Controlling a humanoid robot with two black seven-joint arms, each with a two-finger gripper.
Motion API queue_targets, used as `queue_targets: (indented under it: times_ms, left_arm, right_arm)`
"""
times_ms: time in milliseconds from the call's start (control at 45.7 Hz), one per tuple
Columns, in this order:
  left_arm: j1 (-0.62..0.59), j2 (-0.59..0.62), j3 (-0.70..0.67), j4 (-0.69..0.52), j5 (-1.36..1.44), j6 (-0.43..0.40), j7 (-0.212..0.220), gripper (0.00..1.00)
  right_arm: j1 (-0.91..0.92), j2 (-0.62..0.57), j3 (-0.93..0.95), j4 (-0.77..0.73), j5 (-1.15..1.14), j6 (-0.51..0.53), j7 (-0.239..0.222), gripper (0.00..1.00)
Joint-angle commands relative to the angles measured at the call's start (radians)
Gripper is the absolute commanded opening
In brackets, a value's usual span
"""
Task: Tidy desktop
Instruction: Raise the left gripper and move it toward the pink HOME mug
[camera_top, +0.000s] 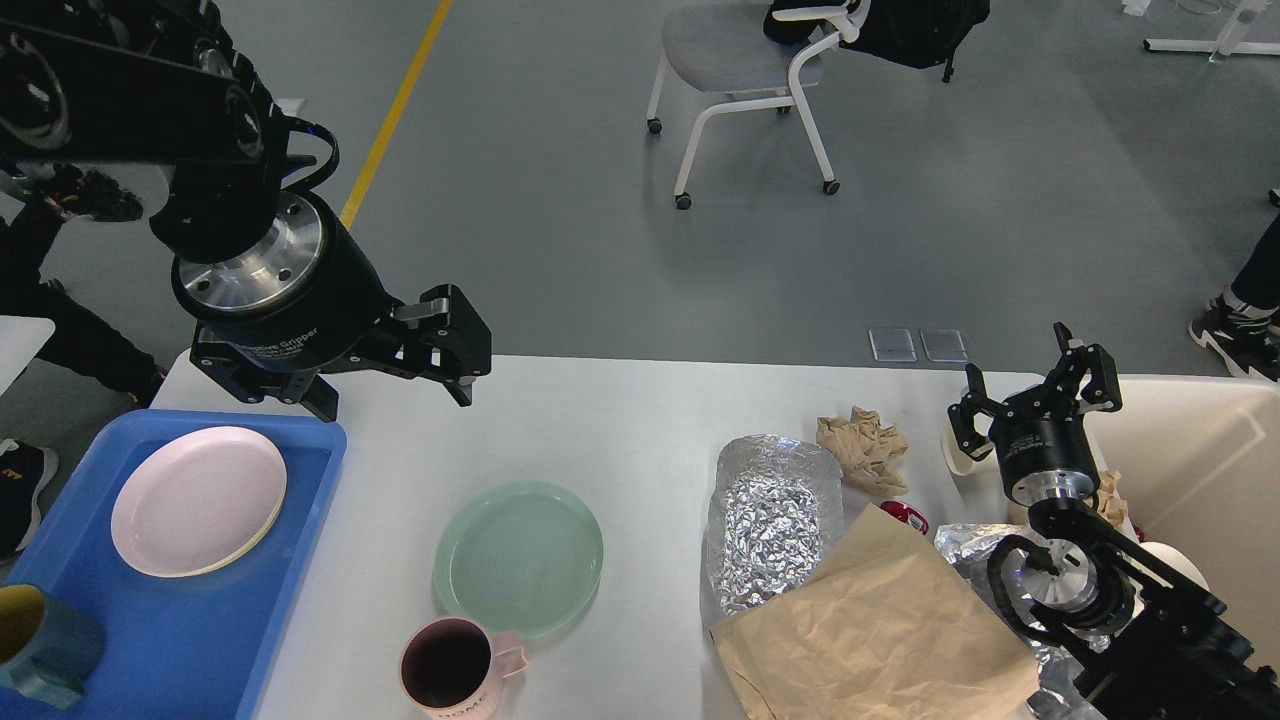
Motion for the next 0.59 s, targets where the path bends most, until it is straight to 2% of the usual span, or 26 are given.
queue_targets:
  times_ms: [0,153,350,438,569]
  left_arm:
    - [0.037,0.012,-0.004,0.013,0.0,-0.001,-0.002,0.96]
    - [0.103,0.045,-0.033,0.019,0.001,-0.02,0.01,0.96]
    - [0.288,0.127,-0.076,0.022,0.072,0.011,0.05,0.93]
    - [0.388,0.17,-0.088,0.03,0.124,0.08,0.054,0.93]
    - [0.597,0.197,-0.157,0.042,0.228,0.242,0.057,0.93]
  right_arm:
    - [0.0,-0.001,0.0,0.001,0.0,0.0,0.001,1.0]
    - [0.0,0.0,0.0,0.001,0.0,0.0,-0.001,1.0]
    - [0.0,0.0,0.0,0.001,0.0,0.0,0.001,1.0]
    - [0.0,0.0,0.0,0.001,0.0,0.0,-0.001,1.0]
    - [0.0,0.0,0.0,0.001,0.0,0.0,0.001,1.0]
